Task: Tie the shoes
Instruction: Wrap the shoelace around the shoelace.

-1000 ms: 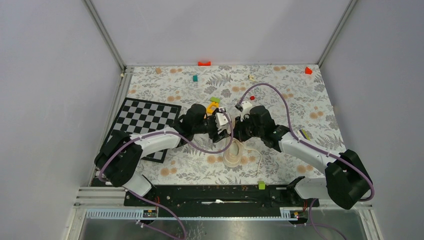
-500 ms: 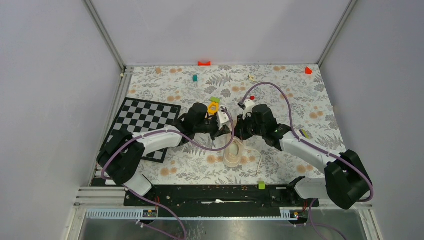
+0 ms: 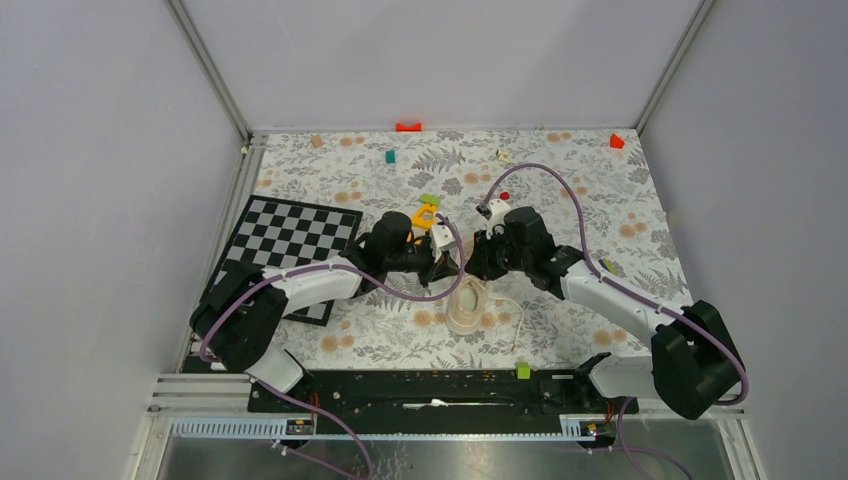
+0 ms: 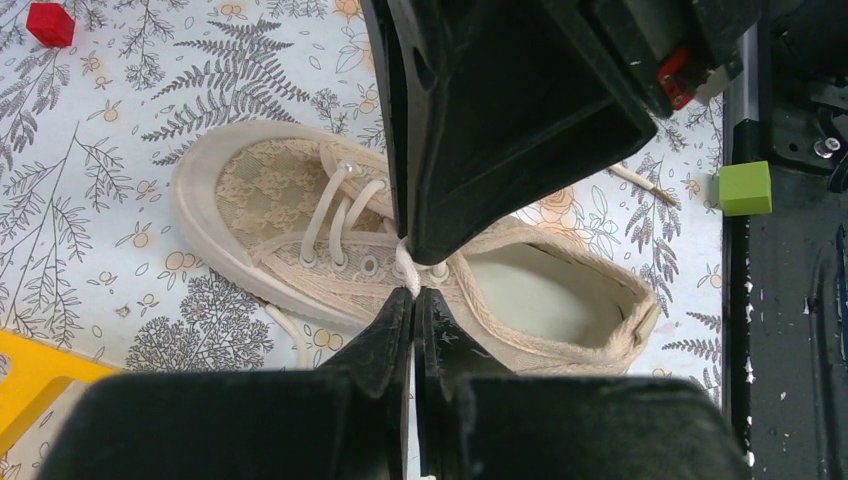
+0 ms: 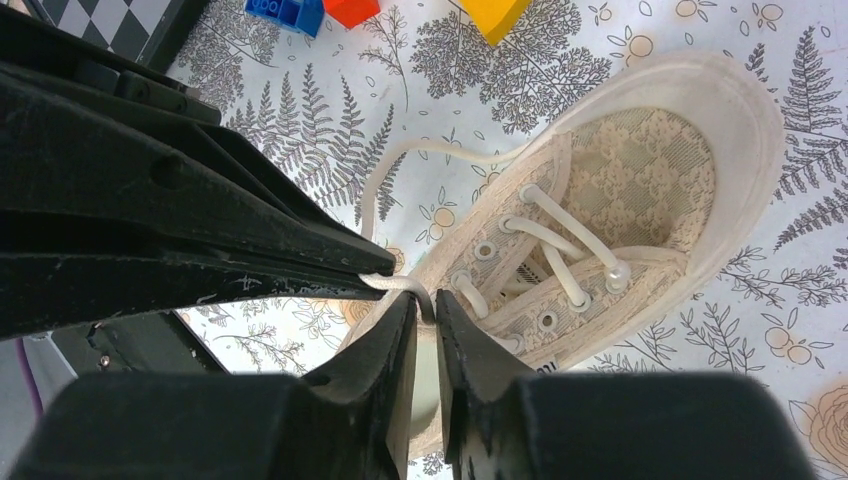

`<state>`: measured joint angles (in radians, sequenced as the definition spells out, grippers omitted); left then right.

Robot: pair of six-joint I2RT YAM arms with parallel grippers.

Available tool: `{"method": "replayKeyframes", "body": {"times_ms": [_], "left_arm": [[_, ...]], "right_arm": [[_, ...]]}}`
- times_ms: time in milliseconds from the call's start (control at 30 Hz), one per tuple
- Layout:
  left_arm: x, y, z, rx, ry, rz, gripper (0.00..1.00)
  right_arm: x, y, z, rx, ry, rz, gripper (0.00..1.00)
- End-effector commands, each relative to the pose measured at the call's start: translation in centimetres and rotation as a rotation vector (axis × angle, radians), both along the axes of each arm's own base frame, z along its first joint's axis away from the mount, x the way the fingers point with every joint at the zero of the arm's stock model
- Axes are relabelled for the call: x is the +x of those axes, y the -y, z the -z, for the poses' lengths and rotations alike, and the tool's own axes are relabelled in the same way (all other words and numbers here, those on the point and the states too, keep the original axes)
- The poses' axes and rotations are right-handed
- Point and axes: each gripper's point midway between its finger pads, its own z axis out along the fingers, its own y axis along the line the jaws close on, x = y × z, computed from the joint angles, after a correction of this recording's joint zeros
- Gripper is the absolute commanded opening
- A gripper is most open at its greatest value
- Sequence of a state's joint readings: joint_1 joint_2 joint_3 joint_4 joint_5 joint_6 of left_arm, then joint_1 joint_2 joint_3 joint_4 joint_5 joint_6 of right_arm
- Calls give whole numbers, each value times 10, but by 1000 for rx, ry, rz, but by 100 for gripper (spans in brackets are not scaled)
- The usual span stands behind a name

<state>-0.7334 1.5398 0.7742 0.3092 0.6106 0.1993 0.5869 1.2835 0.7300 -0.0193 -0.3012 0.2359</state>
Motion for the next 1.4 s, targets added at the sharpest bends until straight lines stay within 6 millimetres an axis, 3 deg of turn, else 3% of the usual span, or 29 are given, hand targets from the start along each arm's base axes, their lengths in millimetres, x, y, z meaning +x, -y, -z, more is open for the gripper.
{"method": "replayKeyframes", "body": {"times_ms": [0, 100, 300, 633, 800, 1233, 1367], "left_arm": [[-1, 9, -26, -90, 37, 24, 0], [1, 11, -27, -97, 40, 17, 0], [4, 13, -32, -111, 47, 12, 0], [5, 14, -36, -110, 64, 26, 0], [5, 15, -36, -111, 60, 32, 0], [6, 18, -38, -117, 62, 38, 0], [8, 17, -37, -116, 68, 31, 0]], "right_arm": [[8, -3, -13, -8, 15, -23, 23], [8, -4, -15, -11, 19, -36, 30], [9, -5, -16, -28, 23, -67, 34], [15, -10, -26, -33, 54, -100, 32], [10, -19, -28, -11, 31, -168, 30], [1, -28, -37, 23, 18, -249, 35], [-1, -29, -38, 32, 18, -255, 43]]}}
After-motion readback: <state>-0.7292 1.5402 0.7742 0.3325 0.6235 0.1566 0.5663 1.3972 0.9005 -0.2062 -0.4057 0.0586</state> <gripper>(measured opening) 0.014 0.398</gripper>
